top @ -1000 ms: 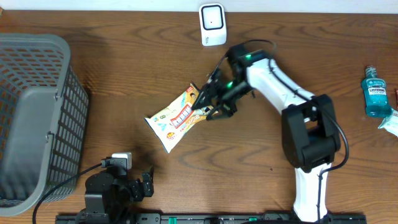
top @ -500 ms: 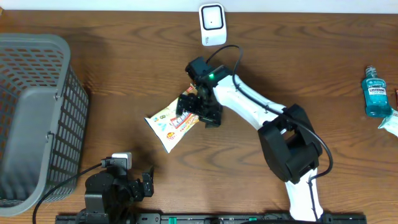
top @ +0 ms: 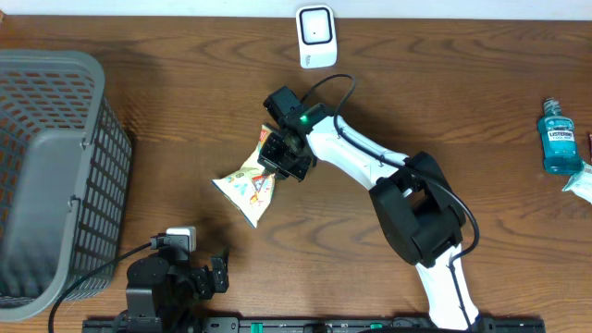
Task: Scan the item barcode
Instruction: 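Lift the yellow bag and rotate it with the right gripper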
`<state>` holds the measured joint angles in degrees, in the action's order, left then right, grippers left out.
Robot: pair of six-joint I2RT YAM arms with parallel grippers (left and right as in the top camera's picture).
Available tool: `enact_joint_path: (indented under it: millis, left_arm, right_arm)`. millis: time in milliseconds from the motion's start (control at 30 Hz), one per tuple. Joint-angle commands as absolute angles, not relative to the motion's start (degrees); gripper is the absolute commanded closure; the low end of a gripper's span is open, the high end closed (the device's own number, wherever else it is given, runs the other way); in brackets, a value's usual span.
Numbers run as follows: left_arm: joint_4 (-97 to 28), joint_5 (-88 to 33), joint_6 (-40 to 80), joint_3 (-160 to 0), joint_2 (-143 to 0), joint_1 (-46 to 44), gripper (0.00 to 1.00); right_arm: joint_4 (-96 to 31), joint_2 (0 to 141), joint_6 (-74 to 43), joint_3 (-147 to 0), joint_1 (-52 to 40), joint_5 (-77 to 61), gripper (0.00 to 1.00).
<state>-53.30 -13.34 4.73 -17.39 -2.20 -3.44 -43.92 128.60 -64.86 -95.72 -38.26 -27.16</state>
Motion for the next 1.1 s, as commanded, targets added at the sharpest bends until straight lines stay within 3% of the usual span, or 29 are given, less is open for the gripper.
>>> enact_joint_path:
  millis: [0,233,433,800,933,1067]
  left_arm:
    - [-55.0,-13.2,5.0,-16.7,-2.1,-3.6,0.02]
    - [-55.0,-13.2,5.0,-16.7,-2.1,-3.6,0.02]
    - [-55.0,-13.2,5.0,-16.7,-2.1,-3.6,0.02]
    - [-55.0,-13.2,5.0,-16.7,-2.1,-3.6,0.02]
    - [-55.0,-13.2,5.0,-16.7,-2.1,-3.6,0.02]
    - [-55.0,-13.2,5.0,-16.7,-2.1,-3.6,0.02]
  right_arm:
    - [-47.5,131.8,-63.0,-93.4,-34.9,-46.2,0.99]
    - [-47.6,130.8,-62.5,-93.4,-25.3,-82.0,0.99]
    - [-49.3,130.8,-62.5,-93.4,-21.8,-89.6,0.99]
    - [-61.3,130.7,-64.1,-93.4,-19.3,-89.5,0.99]
    - [-72.5,130.7,-68.2,-93.4,-17.7,-89.5,0.99]
    - [-75.0,130.7,-76.8,-93.4,-14.9,-89.5,0.99]
